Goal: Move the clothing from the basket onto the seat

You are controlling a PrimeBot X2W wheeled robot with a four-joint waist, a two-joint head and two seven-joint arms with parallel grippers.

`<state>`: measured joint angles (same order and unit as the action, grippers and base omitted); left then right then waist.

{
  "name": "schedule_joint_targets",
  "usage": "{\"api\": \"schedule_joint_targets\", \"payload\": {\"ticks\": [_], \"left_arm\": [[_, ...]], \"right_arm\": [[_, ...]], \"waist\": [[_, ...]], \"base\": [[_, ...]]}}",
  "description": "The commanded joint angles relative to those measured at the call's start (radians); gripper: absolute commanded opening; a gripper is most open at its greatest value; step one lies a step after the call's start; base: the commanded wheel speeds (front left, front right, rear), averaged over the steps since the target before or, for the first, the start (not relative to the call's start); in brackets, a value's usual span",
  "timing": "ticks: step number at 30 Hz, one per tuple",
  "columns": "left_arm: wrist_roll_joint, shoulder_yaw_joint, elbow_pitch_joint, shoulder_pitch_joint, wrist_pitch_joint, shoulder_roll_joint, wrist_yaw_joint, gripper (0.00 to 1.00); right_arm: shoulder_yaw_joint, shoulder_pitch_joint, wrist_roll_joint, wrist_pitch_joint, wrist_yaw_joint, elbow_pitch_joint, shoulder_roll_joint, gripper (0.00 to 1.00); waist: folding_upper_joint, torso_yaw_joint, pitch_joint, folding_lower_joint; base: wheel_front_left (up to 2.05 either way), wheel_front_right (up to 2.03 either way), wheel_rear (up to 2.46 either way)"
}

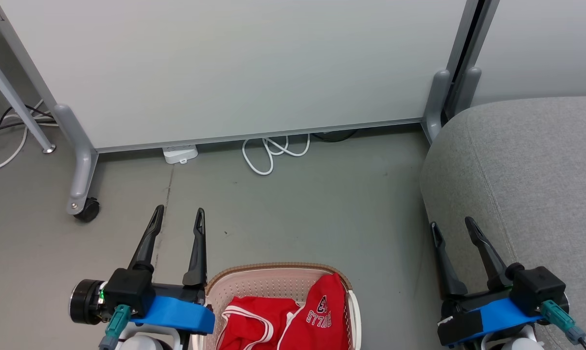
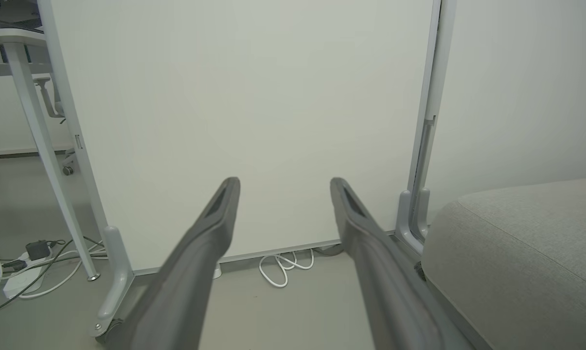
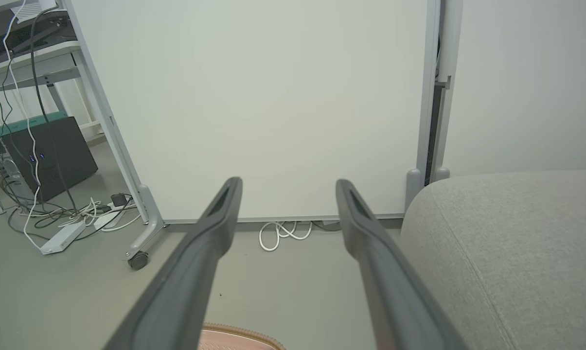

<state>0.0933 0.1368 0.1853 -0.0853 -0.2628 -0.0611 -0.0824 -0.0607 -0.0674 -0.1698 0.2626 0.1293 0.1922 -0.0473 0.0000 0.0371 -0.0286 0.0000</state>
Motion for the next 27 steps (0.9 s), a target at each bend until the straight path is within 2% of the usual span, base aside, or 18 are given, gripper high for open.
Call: {"api": "schedule_joint_targets", "payload": {"ticks": [1, 11, 27], "left_arm": [[0.003, -0.008, 0.006, -0.010, -0.003, 0.001, -0.006, 1.00], [0.029, -0.024, 0.039, -0.015, -0.003, 0.009, -0.029, 1.00], [0.030, -0.029, 0.047, -0.016, -0.003, 0.011, -0.036, 1.00]], "right_arm": [[0.002, -0.010, -0.004, 0.003, 0.003, 0.002, -0.006, 1.00], [0.006, -0.012, -0.021, 0.003, 0.002, 0.012, -0.005, 1.00], [0.006, -0.012, -0.020, 0.003, 0.003, 0.015, -0.005, 1.00]], "waist": [[0.0000, -0.001, 0.000, 0.0000], [0.0000, -0.003, 0.001, 0.0000], [0.0000, -0.005, -0.004, 0.0000]], "base": [[0.00, 0.00, 0.00], [0.00, 0.00, 0.00], [0.00, 0.00, 0.00]]}}
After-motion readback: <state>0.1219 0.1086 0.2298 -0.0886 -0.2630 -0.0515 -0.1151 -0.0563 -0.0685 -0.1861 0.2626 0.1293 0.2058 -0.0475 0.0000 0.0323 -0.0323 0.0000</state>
